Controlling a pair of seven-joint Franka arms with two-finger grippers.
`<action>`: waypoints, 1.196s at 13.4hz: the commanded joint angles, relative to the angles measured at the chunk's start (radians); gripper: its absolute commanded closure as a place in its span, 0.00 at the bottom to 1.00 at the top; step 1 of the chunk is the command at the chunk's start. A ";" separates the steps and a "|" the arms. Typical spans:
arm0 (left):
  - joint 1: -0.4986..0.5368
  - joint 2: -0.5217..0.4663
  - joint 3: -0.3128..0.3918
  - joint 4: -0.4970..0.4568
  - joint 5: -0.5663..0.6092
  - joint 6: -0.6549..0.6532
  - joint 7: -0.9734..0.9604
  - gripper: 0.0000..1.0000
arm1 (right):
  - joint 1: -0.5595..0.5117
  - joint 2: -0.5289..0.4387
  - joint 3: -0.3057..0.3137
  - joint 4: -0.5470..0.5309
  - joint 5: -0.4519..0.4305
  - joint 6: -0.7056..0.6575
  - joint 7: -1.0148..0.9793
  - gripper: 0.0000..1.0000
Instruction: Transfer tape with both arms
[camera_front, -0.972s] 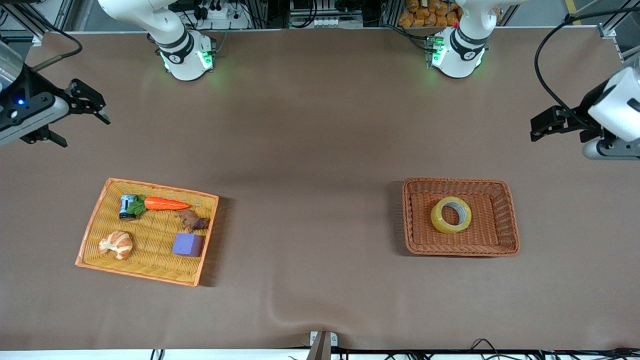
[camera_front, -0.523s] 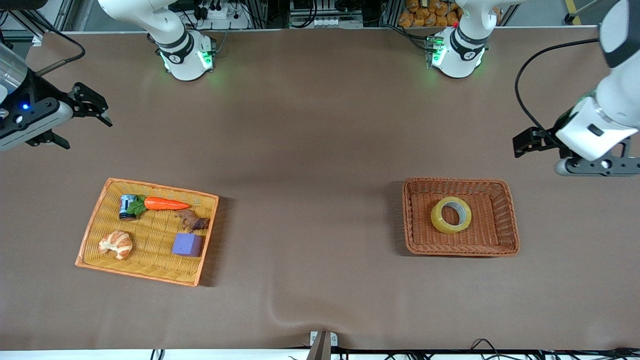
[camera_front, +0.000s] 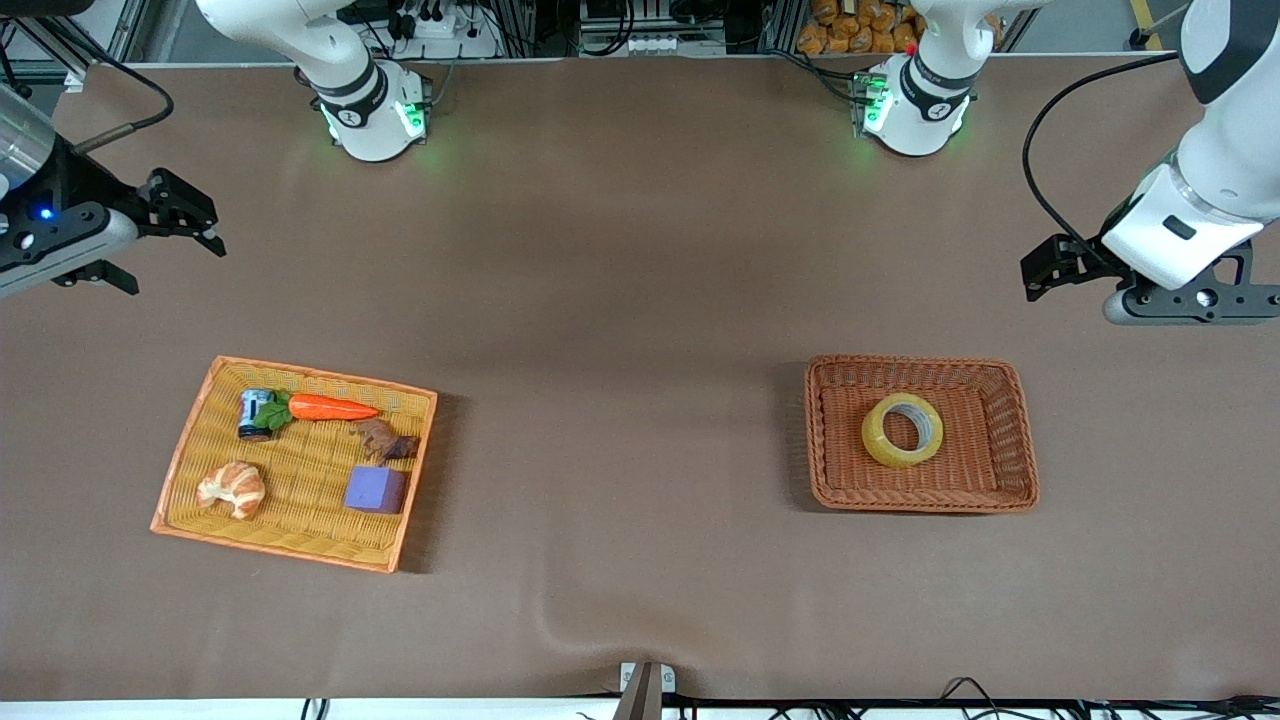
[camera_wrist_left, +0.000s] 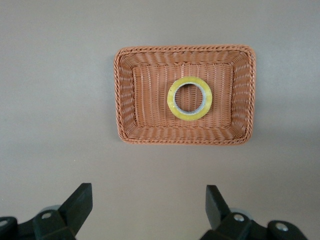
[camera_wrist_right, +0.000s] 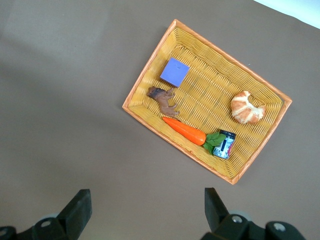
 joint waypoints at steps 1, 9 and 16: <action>0.013 -0.004 0.008 0.007 -0.020 0.007 0.009 0.00 | 0.012 0.004 -0.008 0.024 0.001 -0.014 0.027 0.00; 0.013 0.002 0.008 0.030 -0.022 0.007 0.003 0.00 | -0.026 0.004 -0.017 0.022 -0.007 -0.043 0.158 0.00; 0.010 0.000 0.006 0.036 -0.023 0.005 0.013 0.00 | -0.041 0.004 -0.017 0.019 -0.010 -0.057 0.347 0.00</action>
